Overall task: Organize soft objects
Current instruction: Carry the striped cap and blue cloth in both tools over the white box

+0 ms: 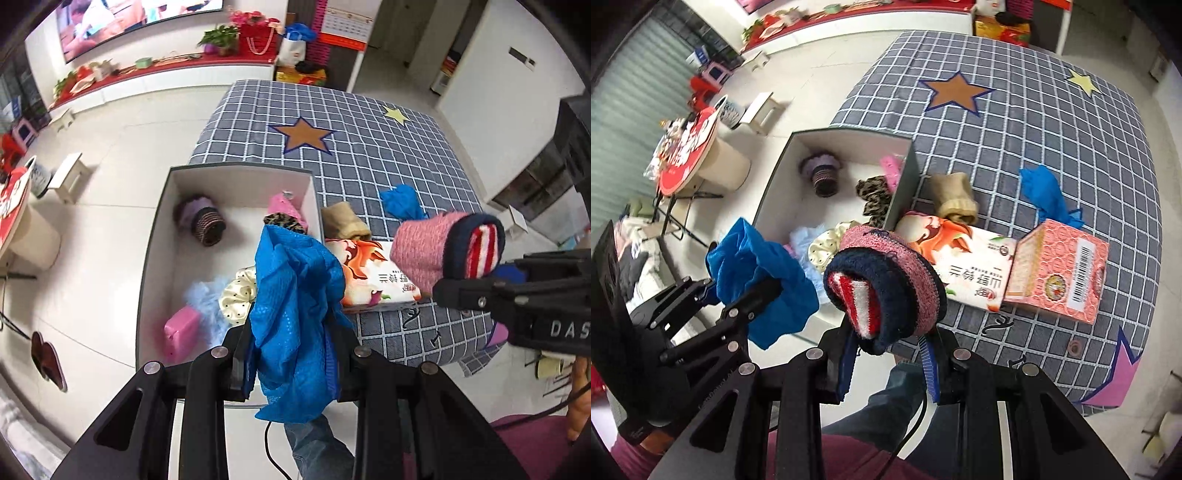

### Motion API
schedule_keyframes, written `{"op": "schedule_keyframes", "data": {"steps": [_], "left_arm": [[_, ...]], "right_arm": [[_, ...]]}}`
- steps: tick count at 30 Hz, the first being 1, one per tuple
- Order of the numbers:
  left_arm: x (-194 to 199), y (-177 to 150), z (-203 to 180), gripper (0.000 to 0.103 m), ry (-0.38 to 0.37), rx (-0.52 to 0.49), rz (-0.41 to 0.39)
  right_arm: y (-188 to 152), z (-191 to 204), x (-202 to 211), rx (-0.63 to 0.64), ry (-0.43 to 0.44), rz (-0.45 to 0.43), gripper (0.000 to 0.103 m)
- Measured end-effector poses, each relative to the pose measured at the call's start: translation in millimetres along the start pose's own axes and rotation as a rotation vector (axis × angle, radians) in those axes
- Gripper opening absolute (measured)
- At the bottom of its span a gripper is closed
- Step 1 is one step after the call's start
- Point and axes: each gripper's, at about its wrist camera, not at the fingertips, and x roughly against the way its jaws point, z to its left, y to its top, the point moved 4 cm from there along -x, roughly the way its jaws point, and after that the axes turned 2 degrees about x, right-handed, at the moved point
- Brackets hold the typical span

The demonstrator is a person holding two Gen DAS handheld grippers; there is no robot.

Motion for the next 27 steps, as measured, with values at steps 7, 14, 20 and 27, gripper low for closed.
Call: {"op": "schedule_keyframes", "data": {"steps": [7, 14, 20, 27], "left_arm": [[0, -3, 16, 0.032, 0.008, 0.068, -0.002], [-3, -5, 24, 0.032, 0.02, 0.088, 0.002], [-6, -6, 29, 0.032, 0.04, 0.1, 0.018], [-10, -8, 37, 0.032, 0.059, 0.119, 0.025]], "right_arm": [[9, 9, -5, 0.037, -0.019, 0.016, 0.032], [25, 28, -2, 0.079, -0.024, -0.009, 0.032], [24, 44, -9, 0.096, -0.008, -0.008, 0.032], [19, 44, -21, 0.081, 0.008, 0.035, 0.032]]}}
